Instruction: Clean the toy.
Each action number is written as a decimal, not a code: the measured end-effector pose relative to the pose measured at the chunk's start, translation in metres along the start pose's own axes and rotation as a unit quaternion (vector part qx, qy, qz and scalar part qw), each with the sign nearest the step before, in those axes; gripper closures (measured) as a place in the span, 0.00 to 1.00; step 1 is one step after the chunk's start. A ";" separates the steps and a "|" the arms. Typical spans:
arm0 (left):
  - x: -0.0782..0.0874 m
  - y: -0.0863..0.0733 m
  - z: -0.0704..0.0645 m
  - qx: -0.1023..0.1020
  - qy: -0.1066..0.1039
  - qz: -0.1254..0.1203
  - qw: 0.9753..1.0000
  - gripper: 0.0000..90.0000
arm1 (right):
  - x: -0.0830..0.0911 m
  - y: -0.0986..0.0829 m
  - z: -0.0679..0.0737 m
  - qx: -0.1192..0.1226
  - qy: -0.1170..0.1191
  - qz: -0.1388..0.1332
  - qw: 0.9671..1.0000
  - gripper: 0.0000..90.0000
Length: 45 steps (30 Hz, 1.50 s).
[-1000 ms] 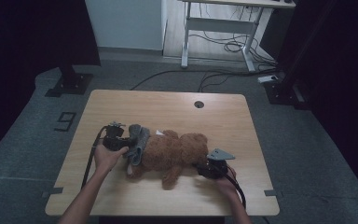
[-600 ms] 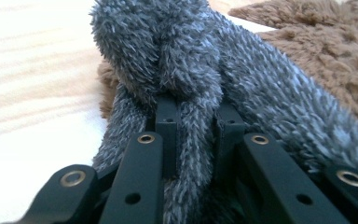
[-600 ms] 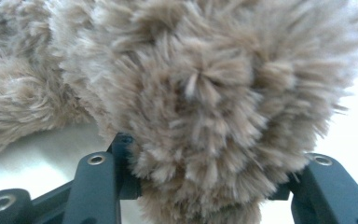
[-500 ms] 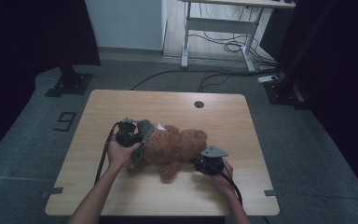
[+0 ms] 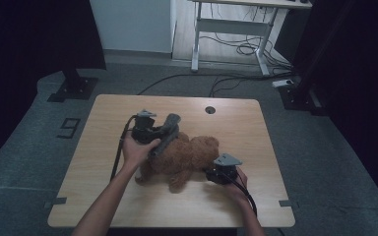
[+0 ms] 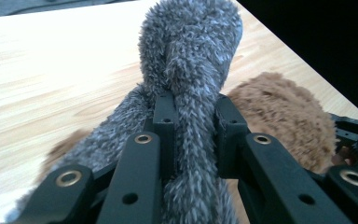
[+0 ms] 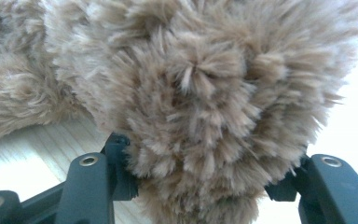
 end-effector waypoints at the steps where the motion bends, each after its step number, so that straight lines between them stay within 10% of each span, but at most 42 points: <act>1: -0.005 -0.002 -0.005 -0.008 0.001 0.006 1.000 0.82 | 0.000 0.000 0.000 0.000 0.000 0.000 1.000 0.45; 6: -0.019 -0.015 -0.019 -0.050 0.023 0.012 0.998 0.82 | 0.001 -0.001 -0.001 -0.004 0.001 0.002 1.000 0.44; 14: -0.017 -0.035 -0.020 -0.057 0.023 0.004 0.998 0.83 | 0.002 -0.003 -0.001 -0.026 0.004 0.010 1.000 0.31; 21: -0.015 -0.049 -0.027 -0.082 0.047 -0.031 0.995 0.84 | 0.021 -0.004 -0.010 -0.089 0.030 -0.005 0.996 0.21; 30: -0.002 -0.069 -0.038 -0.077 0.013 -0.053 0.996 0.84 | 0.049 0.021 -0.019 -0.118 0.036 -0.072 0.990 0.16; 45: 0.010 -0.088 -0.044 -0.062 -0.015 -0.080 0.995 0.85 | 0.021 0.023 -0.010 -0.126 0.089 -0.027 0.988 0.01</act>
Point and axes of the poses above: each handheld gripper's, and its own axes: x roughly backward along the jaws, y roughly out of its top, z roughly to its left, the point moved 4 cm from there along -x, roughly forward along the jaws, and after that the axes turned 9 degrees about y, right-handed, at the moved point
